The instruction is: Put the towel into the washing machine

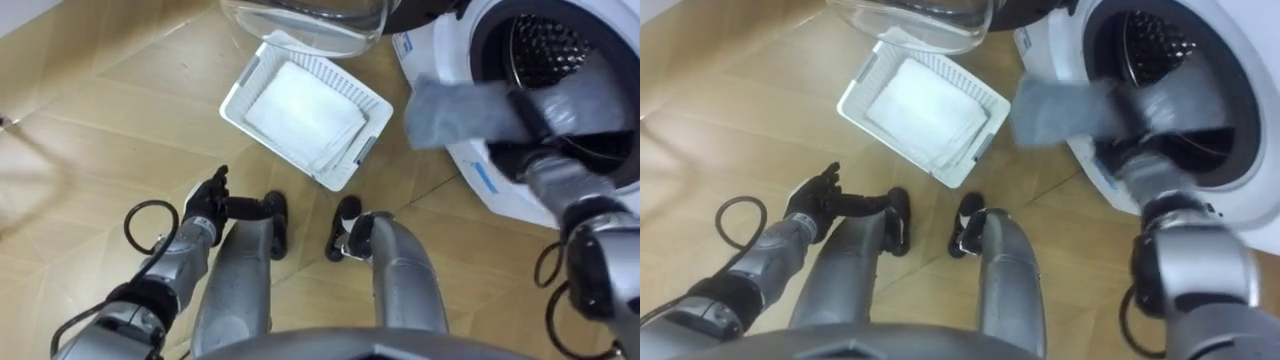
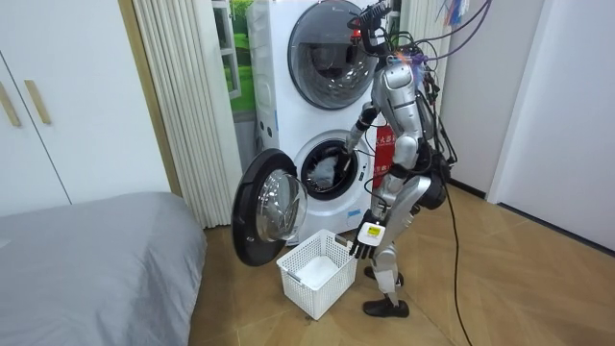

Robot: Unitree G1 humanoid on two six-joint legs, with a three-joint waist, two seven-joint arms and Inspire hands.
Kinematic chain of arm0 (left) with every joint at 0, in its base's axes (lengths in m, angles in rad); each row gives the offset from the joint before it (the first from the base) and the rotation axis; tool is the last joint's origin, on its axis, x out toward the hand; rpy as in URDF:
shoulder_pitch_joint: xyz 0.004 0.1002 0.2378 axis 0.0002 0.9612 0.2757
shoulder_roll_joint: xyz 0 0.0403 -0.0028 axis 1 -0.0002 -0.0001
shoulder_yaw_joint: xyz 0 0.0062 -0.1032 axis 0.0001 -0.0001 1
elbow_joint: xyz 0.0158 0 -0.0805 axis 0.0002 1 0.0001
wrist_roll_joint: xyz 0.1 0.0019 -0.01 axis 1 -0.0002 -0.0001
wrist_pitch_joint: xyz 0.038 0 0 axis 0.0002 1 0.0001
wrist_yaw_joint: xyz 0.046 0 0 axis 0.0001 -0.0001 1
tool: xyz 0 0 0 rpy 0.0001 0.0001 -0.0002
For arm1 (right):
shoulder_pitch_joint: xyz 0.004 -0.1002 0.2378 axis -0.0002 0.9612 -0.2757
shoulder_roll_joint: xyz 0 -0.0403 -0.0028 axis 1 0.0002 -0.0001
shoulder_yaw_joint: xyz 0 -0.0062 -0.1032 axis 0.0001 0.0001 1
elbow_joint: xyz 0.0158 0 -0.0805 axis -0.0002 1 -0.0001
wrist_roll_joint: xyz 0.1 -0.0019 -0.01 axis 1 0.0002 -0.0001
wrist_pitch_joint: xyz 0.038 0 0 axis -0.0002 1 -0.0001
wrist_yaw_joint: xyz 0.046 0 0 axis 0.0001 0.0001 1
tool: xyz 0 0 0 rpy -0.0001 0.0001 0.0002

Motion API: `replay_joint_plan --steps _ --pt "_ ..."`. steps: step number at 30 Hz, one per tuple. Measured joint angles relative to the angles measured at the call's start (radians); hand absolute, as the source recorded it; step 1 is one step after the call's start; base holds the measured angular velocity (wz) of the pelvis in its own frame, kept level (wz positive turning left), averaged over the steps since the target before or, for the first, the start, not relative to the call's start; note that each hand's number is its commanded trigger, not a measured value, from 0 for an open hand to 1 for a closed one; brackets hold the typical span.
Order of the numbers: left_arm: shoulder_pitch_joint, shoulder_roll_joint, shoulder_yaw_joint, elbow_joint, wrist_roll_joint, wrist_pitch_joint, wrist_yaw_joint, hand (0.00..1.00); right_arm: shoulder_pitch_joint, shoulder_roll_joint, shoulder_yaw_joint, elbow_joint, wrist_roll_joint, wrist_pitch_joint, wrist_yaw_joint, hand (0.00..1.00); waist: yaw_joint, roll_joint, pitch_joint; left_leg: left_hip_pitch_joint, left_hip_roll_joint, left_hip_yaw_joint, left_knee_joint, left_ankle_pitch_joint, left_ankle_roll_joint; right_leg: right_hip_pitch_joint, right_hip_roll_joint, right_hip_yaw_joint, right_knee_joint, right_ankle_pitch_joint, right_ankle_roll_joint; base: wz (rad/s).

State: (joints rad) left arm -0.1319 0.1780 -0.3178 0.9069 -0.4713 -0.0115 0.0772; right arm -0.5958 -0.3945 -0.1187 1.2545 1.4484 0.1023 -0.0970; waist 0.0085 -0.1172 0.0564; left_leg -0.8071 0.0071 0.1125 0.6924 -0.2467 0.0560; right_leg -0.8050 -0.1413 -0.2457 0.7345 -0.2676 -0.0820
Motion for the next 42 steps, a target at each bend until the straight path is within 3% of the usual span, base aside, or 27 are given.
replay_joint_plan --steps 9,10,11,16,21,25,28,30,32,36,42 --pt "0.023 -0.011 0.009 -0.045 0.044 -0.012 0.029 0.0 -0.016 0.0 -0.073 -0.057 0.035 -0.003 -0.158 1.0 -0.008 -0.004 0.0 -0.001 -0.006 0.01 0.014 -0.004 0.008 0.0 -0.014 -0.001 0.018 -0.014 0.011 0.05" --pt "0.025 -0.013 0.011 -0.047 0.045 -0.018 0.029 0.0 -0.016 0.0 -0.076 -0.06 0.035 -0.003 -0.17 0.25 -0.008 -0.004 0.0 -0.001 -0.005 0.012 0.015 -0.005 0.011 0.0 -0.014 -0.001 0.019 -0.015 0.012 0.03" --pt "0.027 -0.015 0.013 -0.047 0.049 -0.024 0.03 0.0 -0.016 0.0 -0.089 -0.065 0.036 -0.004 -0.192 0.0 -0.008 -0.004 -0.0001 -0.001 -0.005 0.016 0.016 -0.007 0.013 0.0 -0.016 -0.001 0.022 -0.016 0.014 0.03" --pt "0.032 -0.029 0.021 -0.054 0.05 -0.043 0.051 0.0 -0.02 0.0 -0.118 -0.077 0.068 -0.021 -0.286 0.0 -0.008 -0.004 -0.0001 -0.002 -0.006 0.025 0.016 -0.012 0.022 0.0 -0.025 -0.004 0.029 -0.02 0.02 0.01" --pt "0.043 -0.027 0.02 -0.083 0.055 -0.078 0.073 0.0 -0.012 0.0 -0.15 -0.093 0.133 -0.063 -0.405 0.0 -0.023 -0.004 -0.0006 -0.014 -0.012 0.028 0.011 -0.01 0.032 -0.001 -0.037 -0.02 0.028 -0.028 0.032 0.15" --pt "0.042 -0.028 0.02 -0.083 0.093 -0.084 0.086 0.0 -0.009 0.0 -0.191 -0.091 0.132 -0.101 -0.49 0.0 -0.033 -0.004 -0.0009 -0.017 -0.019 0.036 0.01 -0.005 0.041 0.0 -0.048 -0.033 0.027 -0.029 0.036 0.1" --pt "0.041 -0.03 0.02 -0.082 0.093 -0.084 0.088 0.0 -0.007 0.0 -0.213 -0.078 0.13 -0.163 -0.556 0.0 -0.033 -0.003 -0.0012 -0.012 -0.013 0.059 -0.004 -0.007 0.052 0.0 -0.049 -0.028 0.024 -0.028 0.042 -0.02" --pt "0.042 -0.03 0.02 -0.082 0.093 -0.084 0.09 0.0 0.008 -0.006 -0.221 -0.078 0.122 -0.243 -0.588 0.0 -0.034 -0.002 -0.0017 0.0 -0.011 0.069 -0.012 -0.009 0.055 0.007 -0.048 -0.023 0.019 -0.025 0.045 -0.1" --pt "0.04 -0.03 0.019 -0.082 0.092 -0.088 0.09 0.0 0.024 -0.021 -0.221 -0.078 0.119 -0.269 -0.605 0.0 -0.035 0.001 -0.0029 0.009 -0.01 0.071 -0.02 -0.007 0.057 0.015 -0.044 -0.02 0.007 -0.018 0.046 -0.1" --pt "0.035 -0.028 0.0 -0.081 0.092 -0.105 0.089 0.0 0.041 -0.02 -0.219 -0.092 0.129 -0.287 -0.632 0.0 -0.026 0.027 -0.0126 0.024 0.002 0.073 -0.028 -0.007 0.057 0.037 -0.031 -0.025 -0.021 -0.007 0.045 -0.06" --pt "0.046 -0.025 0.0 -0.079 0.095 -0.109 0.088 0.0 0.055 -0.02 -0.219 -0.093 0.163 -0.305 -0.645 0.0 -0.022 0.046 -0.0126 0.077 0.003 0.076 -0.058 -0.006 0.056 0.092 -0.029 -0.027 -0.054 -0.002 0.047 -0.01"
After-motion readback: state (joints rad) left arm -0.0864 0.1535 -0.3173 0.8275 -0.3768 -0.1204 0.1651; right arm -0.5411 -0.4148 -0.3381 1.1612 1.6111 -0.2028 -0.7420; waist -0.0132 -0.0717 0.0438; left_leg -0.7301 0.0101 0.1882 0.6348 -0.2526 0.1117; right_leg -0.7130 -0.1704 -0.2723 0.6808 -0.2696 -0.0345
